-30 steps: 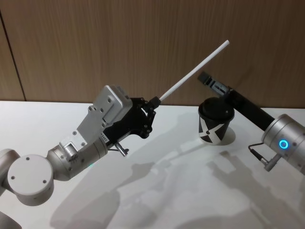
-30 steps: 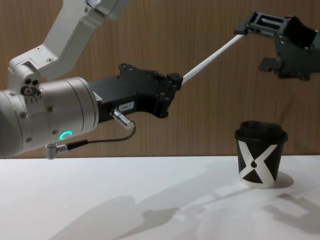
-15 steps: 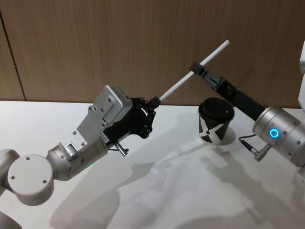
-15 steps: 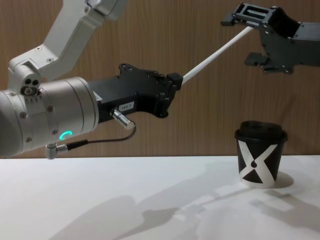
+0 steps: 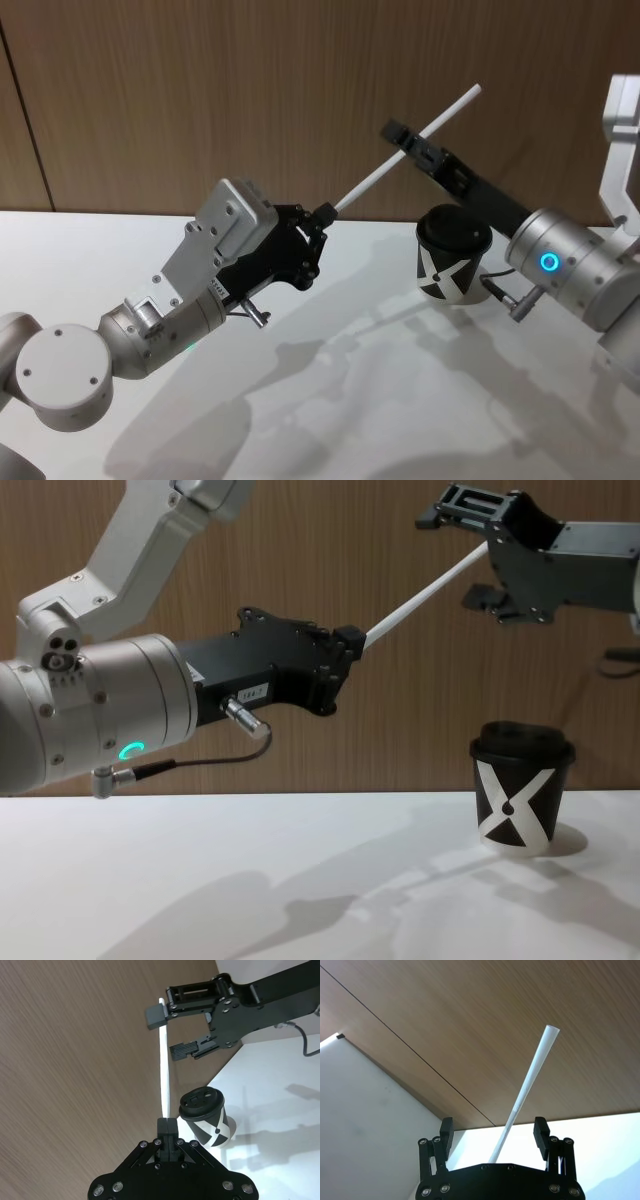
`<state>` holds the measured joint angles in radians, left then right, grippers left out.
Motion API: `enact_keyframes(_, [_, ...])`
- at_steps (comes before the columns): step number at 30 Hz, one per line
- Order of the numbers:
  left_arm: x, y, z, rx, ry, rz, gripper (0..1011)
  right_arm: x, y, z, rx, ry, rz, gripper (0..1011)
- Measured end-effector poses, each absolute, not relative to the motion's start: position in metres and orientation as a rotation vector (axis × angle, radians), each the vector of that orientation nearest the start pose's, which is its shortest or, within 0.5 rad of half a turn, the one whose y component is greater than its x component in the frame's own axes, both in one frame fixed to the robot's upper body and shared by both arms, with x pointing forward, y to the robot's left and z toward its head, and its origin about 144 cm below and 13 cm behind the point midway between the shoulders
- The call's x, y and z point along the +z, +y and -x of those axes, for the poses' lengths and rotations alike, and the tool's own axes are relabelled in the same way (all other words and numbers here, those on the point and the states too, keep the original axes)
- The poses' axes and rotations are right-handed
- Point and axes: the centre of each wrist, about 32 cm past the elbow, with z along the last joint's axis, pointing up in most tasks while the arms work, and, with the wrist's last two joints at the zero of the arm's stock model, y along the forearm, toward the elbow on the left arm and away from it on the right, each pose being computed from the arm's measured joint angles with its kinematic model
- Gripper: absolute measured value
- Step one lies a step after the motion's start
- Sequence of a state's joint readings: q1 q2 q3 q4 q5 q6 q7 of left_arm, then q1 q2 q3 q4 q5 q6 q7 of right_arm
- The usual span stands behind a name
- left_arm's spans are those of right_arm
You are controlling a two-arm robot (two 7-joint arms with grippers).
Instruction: Pick up the straw with one hand, pass it to the other hand, and insert it into the cup.
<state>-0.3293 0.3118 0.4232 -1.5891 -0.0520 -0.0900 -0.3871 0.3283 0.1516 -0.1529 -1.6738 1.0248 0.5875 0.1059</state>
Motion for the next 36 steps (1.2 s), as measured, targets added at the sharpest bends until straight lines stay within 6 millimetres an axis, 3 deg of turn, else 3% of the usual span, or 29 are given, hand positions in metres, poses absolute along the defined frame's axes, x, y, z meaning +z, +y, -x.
enact_keyframes(27, [1.236,0.188,-0.518,0.773,-0.469,-0.055,0,1.280,-0.204,-0.543,-0.880,0.686,-0.376,1001])
enact_keyframes(36, [1.236,0.188,-0.518,0.773,-0.469,-0.055,0,1.279,-0.203,-0.545,-0.887,0.689,-0.376,819])
